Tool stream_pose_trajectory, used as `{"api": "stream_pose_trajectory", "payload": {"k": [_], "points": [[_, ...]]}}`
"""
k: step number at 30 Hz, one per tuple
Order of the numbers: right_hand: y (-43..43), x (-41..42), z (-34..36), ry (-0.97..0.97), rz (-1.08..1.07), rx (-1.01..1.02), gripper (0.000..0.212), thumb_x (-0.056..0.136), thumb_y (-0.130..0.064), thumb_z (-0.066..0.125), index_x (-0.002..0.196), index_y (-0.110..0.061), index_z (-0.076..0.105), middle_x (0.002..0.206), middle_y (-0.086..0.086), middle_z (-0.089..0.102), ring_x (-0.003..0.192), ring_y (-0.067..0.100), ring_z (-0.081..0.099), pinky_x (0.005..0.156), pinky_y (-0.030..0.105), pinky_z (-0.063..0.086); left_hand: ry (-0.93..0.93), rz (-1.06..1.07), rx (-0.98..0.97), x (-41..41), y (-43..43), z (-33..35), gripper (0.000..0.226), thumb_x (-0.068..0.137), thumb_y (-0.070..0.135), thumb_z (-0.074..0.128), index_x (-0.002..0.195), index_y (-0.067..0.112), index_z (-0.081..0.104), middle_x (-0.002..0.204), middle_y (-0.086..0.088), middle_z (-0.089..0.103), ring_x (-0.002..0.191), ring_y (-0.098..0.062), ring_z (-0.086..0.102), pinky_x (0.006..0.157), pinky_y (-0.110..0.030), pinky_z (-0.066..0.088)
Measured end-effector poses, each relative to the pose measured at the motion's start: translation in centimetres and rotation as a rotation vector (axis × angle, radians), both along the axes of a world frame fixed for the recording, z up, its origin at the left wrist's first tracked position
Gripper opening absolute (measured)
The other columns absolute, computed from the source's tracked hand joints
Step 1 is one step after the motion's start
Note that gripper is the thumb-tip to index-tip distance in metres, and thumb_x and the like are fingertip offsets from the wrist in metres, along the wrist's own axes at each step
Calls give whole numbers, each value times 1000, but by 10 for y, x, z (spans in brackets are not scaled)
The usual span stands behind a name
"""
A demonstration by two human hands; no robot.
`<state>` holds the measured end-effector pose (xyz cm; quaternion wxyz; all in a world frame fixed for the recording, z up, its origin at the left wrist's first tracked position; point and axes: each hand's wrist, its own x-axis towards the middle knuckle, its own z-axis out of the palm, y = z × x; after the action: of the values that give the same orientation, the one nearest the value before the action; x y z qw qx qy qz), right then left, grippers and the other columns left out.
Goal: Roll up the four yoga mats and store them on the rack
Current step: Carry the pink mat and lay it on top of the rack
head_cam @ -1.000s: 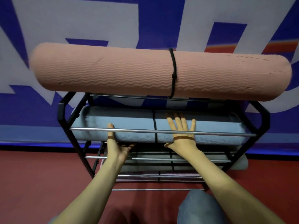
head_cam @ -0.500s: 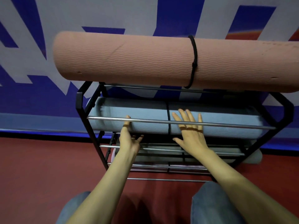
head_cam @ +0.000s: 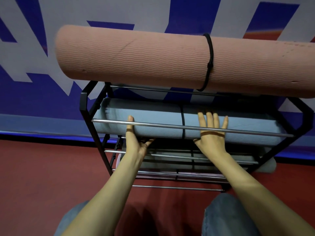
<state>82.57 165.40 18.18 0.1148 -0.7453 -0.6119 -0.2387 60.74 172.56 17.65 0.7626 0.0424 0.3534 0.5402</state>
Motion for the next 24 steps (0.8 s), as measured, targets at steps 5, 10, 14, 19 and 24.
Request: {"api": "stream_pose_trajectory", "payload": {"k": [5, 10, 14, 19, 24], "points": [[7, 7, 0, 28, -16, -48, 112, 30, -31, 94, 129, -6, 46, 124, 24, 54, 112, 43, 53, 102, 69, 22, 47, -25, 5, 4, 4, -1, 69, 82, 50, 66, 135, 13, 42, 122, -17, 56, 111, -35, 56, 92, -58, 48], [3, 2, -8, 120, -12, -93, 114, 40, -32, 93, 137, -9, 38, 134, 23, 47, 125, 43, 41, 111, 60, 0, 56, -75, 25, -3, 3, -8, 72, 80, 51, 66, 135, 11, 43, 125, -19, 54, 114, -37, 56, 95, -60, 46], [-6, 3, -9, 165, 116, -38, 104, 60, -30, 87, 145, -16, 29, 146, 20, 36, 138, 36, 23, 112, 47, -13, -23, -54, 13, -8, -1, -4, 72, 75, 40, 73, 133, 9, 43, 127, -21, 51, 116, -37, 53, 99, -60, 43], [-25, -23, -24, 129, 653, 103, 49, 83, -11, 61, 130, -5, 47, 128, 19, 56, 119, 31, 47, 103, 50, 38, 233, -131, 59, -2, -27, -9, 19, 93, 19, 58, 106, 6, 55, 111, -15, 53, 111, -27, 51, 101, -41, 45], [-43, -31, -59, 124, 849, -244, 27, 92, -24, 50, 111, -13, 66, 103, 2, 67, 94, 19, 63, 82, 32, 53, 467, -267, 139, 4, -79, -53, 9, 90, 1, 56, 93, 9, 56, 71, -4, 62, 70, -15, 63, 68, -25, 53]]}}
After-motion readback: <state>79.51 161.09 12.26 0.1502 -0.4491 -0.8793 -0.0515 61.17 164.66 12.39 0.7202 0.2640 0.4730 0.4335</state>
